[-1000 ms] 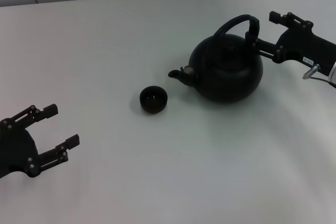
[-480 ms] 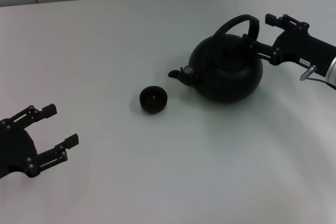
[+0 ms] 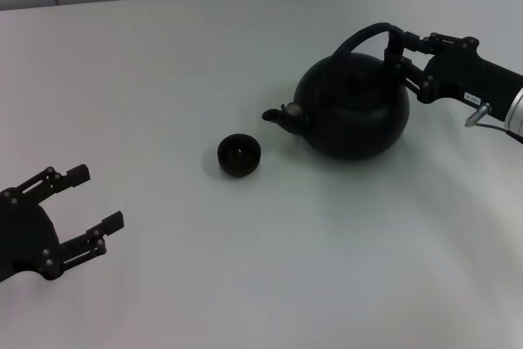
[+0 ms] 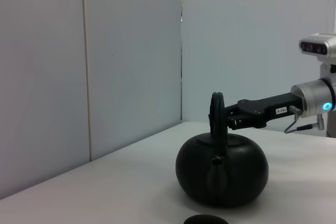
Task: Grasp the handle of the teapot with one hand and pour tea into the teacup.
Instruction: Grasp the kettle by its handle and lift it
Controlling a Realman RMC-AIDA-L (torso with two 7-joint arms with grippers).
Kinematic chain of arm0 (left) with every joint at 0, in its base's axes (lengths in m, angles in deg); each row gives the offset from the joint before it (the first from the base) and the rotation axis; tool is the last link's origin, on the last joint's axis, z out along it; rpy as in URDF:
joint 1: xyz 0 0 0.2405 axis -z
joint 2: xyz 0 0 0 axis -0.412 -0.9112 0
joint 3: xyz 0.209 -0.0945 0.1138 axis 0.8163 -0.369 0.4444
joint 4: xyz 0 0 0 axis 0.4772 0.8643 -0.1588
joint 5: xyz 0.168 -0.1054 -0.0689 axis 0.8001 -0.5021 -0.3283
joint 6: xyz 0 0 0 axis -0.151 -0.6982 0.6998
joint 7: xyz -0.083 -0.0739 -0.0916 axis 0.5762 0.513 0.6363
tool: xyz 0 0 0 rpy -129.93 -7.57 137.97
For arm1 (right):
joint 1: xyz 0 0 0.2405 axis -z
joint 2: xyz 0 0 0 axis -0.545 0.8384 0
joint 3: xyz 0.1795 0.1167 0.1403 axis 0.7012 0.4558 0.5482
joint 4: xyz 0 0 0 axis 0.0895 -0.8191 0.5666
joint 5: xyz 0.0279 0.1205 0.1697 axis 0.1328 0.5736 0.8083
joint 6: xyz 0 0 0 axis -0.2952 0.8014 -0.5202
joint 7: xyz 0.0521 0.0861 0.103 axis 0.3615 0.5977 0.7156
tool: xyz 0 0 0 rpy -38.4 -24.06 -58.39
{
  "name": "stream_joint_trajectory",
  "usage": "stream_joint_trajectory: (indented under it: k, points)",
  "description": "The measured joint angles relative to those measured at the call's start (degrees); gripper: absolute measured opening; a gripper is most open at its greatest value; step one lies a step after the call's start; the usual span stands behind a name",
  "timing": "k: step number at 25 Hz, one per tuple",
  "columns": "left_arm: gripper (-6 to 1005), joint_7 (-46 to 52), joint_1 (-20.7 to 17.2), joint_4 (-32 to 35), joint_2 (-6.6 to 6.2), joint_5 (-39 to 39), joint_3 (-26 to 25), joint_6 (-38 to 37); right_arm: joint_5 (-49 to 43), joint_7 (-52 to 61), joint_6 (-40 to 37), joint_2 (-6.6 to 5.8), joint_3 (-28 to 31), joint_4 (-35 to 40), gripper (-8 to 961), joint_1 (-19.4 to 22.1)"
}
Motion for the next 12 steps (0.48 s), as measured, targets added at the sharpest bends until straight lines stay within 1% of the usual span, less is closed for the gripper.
stream_joint_trajectory:
  k: [6,11,12]
  points:
    - [784,0.0,-0.1,0.0,-0.01,0.0,0.0,-0.2,0.0,0.0,0.1,0.07,-0.2,-0.2,335,-0.5]
    - [784,0.0,-0.1,0.0,-0.02,0.0,0.0,-0.2,0.2,0.1,0.3,0.19,0.0,-0.4,118,-0.7]
    - [784,0.0,-0.1,0.0,-0.03,0.0,0.0,-0.2,0.3,0.1,0.2,0.21,0.2,-0.4,110,-0.7]
